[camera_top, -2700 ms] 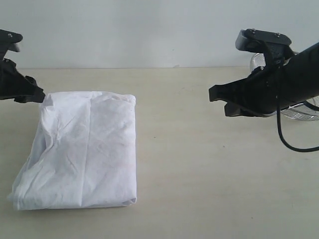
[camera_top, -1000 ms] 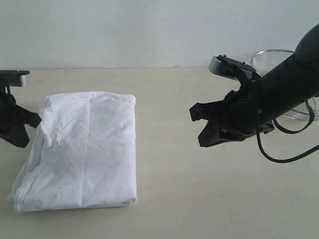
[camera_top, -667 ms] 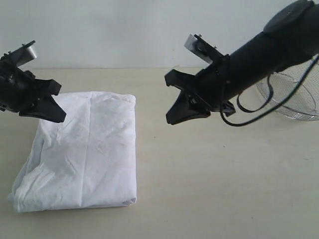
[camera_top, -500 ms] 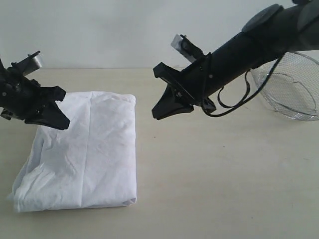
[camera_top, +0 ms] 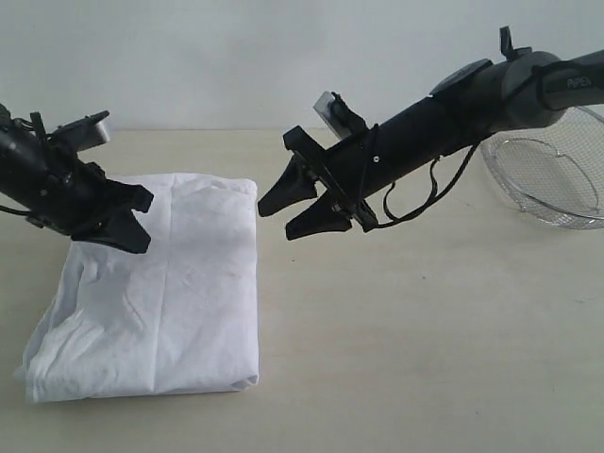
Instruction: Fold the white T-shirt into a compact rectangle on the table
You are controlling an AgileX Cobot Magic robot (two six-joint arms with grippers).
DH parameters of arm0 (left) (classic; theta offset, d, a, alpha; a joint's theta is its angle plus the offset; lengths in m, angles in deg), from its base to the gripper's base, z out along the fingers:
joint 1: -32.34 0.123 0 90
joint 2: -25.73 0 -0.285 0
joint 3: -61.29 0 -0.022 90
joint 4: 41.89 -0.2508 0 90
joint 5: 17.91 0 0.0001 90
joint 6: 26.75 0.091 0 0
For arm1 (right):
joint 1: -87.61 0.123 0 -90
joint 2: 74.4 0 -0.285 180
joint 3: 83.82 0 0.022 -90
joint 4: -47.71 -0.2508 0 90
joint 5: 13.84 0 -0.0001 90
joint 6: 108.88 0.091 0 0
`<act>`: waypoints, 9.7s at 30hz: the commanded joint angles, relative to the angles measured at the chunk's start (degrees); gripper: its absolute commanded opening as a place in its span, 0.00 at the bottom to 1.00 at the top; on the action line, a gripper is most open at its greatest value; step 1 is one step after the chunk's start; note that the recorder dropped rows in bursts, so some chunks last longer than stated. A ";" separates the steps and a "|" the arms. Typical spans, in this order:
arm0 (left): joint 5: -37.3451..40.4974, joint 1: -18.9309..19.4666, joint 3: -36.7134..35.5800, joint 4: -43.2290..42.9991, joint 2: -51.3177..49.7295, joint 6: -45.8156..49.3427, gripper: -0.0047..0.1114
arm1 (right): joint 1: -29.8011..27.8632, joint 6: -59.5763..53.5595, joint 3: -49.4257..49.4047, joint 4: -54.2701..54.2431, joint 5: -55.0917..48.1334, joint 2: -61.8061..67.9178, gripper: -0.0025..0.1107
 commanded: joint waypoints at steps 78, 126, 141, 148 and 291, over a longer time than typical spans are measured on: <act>-3.50 4.41 0.19 -24.38 8.30 -15.83 0.08 | 10.21 7.22 32.31 -11.21 9.78 20.71 0.02; -1.70 4.41 0.19 -19.70 8.19 -15.05 0.08 | 9.54 25.96 37.48 14.91 4.15 19.08 0.52; -1.52 4.41 0.19 -1.51 6.37 2.53 0.08 | 9.54 33.07 37.48 38.16 -2.51 11.84 0.54; 1.69 3.83 6.06 -1.25 -0.57 6.02 0.08 | 9.54 33.63 37.37 43.34 -5.25 9.03 0.30; -18.64 -8.04 -31.97 27.20 82.45 26.61 0.08 | 9.88 28.19 -72.68 36.50 51.31 -106.83 0.02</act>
